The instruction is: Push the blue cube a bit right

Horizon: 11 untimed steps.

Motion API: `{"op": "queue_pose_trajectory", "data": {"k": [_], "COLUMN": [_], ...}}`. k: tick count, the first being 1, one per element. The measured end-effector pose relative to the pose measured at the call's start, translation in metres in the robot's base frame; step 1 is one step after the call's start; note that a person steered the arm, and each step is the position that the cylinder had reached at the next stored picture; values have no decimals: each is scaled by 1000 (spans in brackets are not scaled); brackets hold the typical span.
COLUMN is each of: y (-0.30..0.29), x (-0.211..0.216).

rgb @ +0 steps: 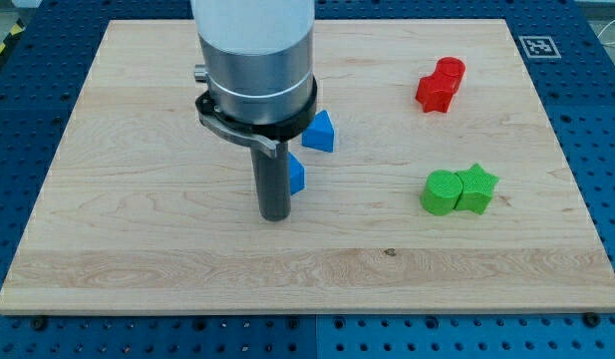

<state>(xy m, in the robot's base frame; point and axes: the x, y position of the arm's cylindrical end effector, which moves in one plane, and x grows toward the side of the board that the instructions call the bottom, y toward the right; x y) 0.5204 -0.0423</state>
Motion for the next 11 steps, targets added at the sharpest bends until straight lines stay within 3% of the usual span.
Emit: {"op": "queue_pose_trajectory", "data": {"k": [2, 5, 6, 9, 11], "y": [26, -65, -47, 26, 39], "x": [-28, -42, -64, -56, -15]}}
